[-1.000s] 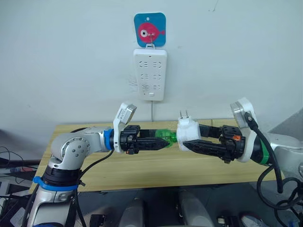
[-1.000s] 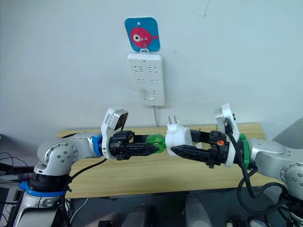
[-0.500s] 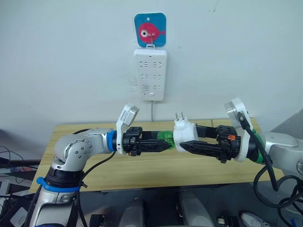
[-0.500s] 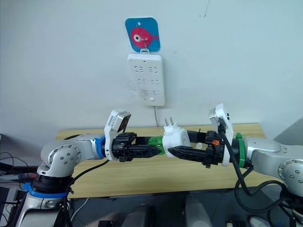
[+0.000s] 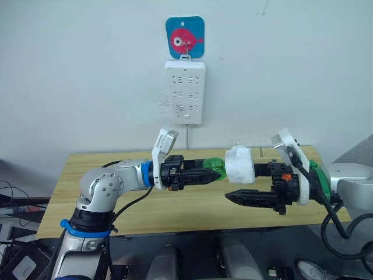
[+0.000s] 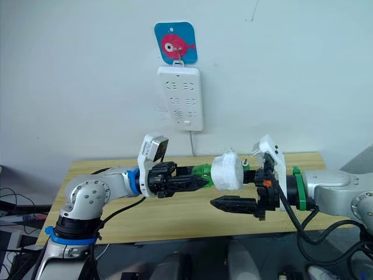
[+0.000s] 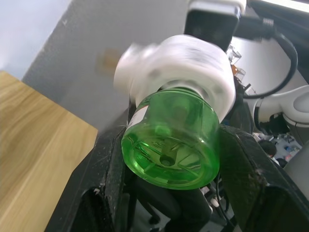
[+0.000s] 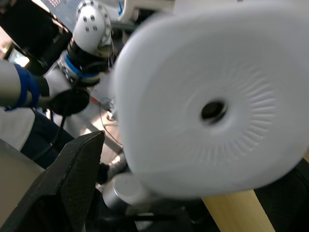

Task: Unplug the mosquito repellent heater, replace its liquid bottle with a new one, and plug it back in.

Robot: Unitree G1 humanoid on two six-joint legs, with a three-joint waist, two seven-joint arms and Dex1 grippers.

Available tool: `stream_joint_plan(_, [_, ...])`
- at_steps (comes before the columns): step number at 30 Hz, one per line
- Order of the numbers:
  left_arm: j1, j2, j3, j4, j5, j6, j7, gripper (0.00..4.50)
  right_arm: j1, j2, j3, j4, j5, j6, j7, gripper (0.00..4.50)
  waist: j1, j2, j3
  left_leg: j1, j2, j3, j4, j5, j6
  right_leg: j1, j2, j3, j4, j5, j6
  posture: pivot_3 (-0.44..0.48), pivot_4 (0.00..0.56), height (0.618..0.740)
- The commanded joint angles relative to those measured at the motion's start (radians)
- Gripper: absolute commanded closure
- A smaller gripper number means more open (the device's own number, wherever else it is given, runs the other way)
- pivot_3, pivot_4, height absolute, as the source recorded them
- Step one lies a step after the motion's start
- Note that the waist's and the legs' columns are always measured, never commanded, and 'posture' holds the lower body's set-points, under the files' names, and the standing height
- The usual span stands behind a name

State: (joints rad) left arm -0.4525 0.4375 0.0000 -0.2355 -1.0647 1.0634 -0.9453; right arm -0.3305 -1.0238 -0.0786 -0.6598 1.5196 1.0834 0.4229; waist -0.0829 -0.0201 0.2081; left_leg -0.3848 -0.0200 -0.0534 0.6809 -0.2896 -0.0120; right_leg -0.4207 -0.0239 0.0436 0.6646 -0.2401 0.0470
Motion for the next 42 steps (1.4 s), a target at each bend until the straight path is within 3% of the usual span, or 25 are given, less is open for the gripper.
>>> stream_joint_plan(1, [-0.019,-0.024,0.036,0.002,-0.044,-0.002,0.028,2.06,0.053,-0.039,-0.016,-0.076,-0.096,-0.02,0.091,0.0,0.001,0.0,0.0,0.0,0.0,0.0,0.0,0.0,0.0,0.0,0.0,0.0,0.0,0.0,0.0,-0.149,0.13,0.733])
stream_joint_plan(4, [-0.034,-0.016,0.036,0.019,-0.034,-0.006,0.024,2.06,0.183,-0.101,-0.072,-0.111,-0.236,-0.066,0.214,0.61,0.003,-0.001,-0.001,0.0,0.0,0.0,0.0,0.0,0.0,0.0,0.0,0.0,0.0,0.0,0.0,-0.153,0.129,0.733])
stream_joint_plan(8, [-0.042,0.016,0.022,0.027,-0.013,-0.009,-0.006,2.06,0.292,-0.153,-0.147,-0.091,-0.378,-0.133,0.327,2.04,0.002,-0.001,-0.002,0.0,-0.001,0.001,0.001,0.0,0.0,0.0,0.0,0.001,0.0,0.0,0.001,-0.165,0.136,0.733])
stream_joint_plan(11, [-0.049,0.047,0.008,0.031,-0.017,0.01,-0.043,2.06,0.268,-0.132,-0.156,-0.033,-0.478,-0.201,0.339,3.09,-0.004,-0.002,-0.005,0.001,0.0,0.003,0.001,0.0,0.0,0.001,0.0,0.002,0.0,0.0,0.001,-0.17,0.136,0.733])
stream_joint_plan(15, [-0.061,0.105,-0.026,0.029,-0.025,0.054,-0.122,2.06,0.089,-0.022,-0.054,0.049,-0.583,-0.259,0.291,4.5,-0.011,-0.001,-0.007,0.004,0.003,0.005,0.001,0.001,-0.002,0.001,0.003,0.003,0.0,0.002,0.001,-0.18,0.134,0.733])
stream_joint_plan(20, [-0.083,0.136,-0.042,0.043,-0.019,0.077,-0.172,2.06,-0.043,0.097,0.081,0.126,-0.737,-0.322,0.299,4.5,-0.011,-0.002,-0.008,0.003,0.004,0.003,0.001,0.002,-0.004,0.001,0.004,0.002,0.001,0.003,-0.001,-0.185,0.133,0.733])
stream_joint_plan(24, [-0.095,0.119,-0.03,0.056,-0.023,0.082,-0.158,2.06,-0.056,0.135,0.132,0.062,-0.685,-0.279,0.364,4.5,-0.008,-0.002,-0.008,0.002,0.003,0.001,0.001,0.002,-0.004,0.0,0.003,0.001,0.001,0.003,-0.001,-0.185,0.133,0.733])
stream_joint_plan(33, [-0.086,0.072,0.013,0.073,-0.025,0.074,-0.082,2.06,-0.017,0.132,0.073,-0.06,-0.511,-0.161,0.351,4.5,-0.004,-0.002,-0.008,0.001,0.003,-0.001,0.0,0.002,-0.004,0.0,0.001,0.0,0.001,0.003,-0.002,-0.182,0.141,0.733])
stream_joint_plan(42, [-0.072,0.048,-0.041,0.086,0.154,-0.103,-0.076,2.06,-0.086,0.123,-0.017,-0.059,-0.193,-0.063,0.175,4.5,-0.005,-0.003,-0.009,0.002,0.003,0.001,0.001,0.002,-0.004,0.001,0.002,0.0,0.001,0.003,-0.002,-0.184,0.146,0.733])
